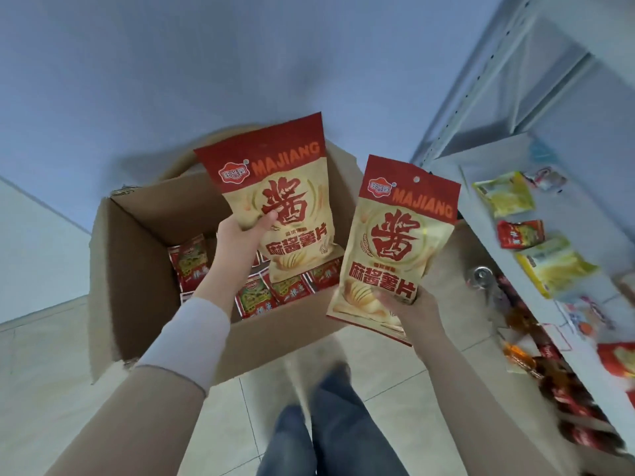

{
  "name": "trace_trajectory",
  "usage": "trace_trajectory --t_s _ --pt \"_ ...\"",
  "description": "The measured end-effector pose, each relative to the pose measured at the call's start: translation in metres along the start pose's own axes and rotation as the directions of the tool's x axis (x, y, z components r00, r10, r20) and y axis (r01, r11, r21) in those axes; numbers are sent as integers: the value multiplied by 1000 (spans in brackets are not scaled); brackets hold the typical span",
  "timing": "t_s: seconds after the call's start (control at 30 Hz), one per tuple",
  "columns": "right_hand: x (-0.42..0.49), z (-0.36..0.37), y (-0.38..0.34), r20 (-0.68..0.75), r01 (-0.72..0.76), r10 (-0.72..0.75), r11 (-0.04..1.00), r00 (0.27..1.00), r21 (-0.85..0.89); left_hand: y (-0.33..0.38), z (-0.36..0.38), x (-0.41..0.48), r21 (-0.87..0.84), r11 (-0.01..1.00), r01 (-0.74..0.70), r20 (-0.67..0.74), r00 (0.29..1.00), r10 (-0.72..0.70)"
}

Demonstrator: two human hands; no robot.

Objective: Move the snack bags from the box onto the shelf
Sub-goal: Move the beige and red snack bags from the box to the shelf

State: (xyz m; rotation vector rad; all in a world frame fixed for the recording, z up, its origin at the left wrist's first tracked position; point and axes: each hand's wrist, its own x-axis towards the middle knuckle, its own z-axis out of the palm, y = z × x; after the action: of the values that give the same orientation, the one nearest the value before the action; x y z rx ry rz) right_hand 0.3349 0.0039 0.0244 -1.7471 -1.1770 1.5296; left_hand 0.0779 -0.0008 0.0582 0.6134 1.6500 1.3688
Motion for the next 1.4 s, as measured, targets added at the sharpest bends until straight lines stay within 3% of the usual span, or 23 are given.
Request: trace_trajectory --t_s 0.17,0.33,0.5,0.7,0.9,1.03,1.27,1.4 --pt "-53 -95 12 -185 18 -10 999 983 46 26 69 -60 32 994 -105 177 979 98" --pt "-106 -216 35 -357 46 -6 994 934 102 52 187 -135 38 964 -262 402 887 226" --pt "-172 -378 72 -525 142 -37 977 851 162 68 352 -228 10 905 -424 546 761 350" --pt "-268 -558 122 -766 227 -14 958 643 173 69 551 -366 -122 833 -539 721 529 448" --pt "-291 -672 132 -847 264 12 948 531 178 75 679 -434 -146 810 -567 847 351 399" --pt "-270 -723 131 -853 266 32 943 520 198 71 747 -441 -150 778 -610 894 252 370" --pt "-185 -824 110 -853 270 21 944 521 188 72 887 -397 -132 738 -661 916 203 346" --pt "-135 -864 100 -837 216 41 958 545 187 62 953 -371 -63 734 -677 946 193 260"
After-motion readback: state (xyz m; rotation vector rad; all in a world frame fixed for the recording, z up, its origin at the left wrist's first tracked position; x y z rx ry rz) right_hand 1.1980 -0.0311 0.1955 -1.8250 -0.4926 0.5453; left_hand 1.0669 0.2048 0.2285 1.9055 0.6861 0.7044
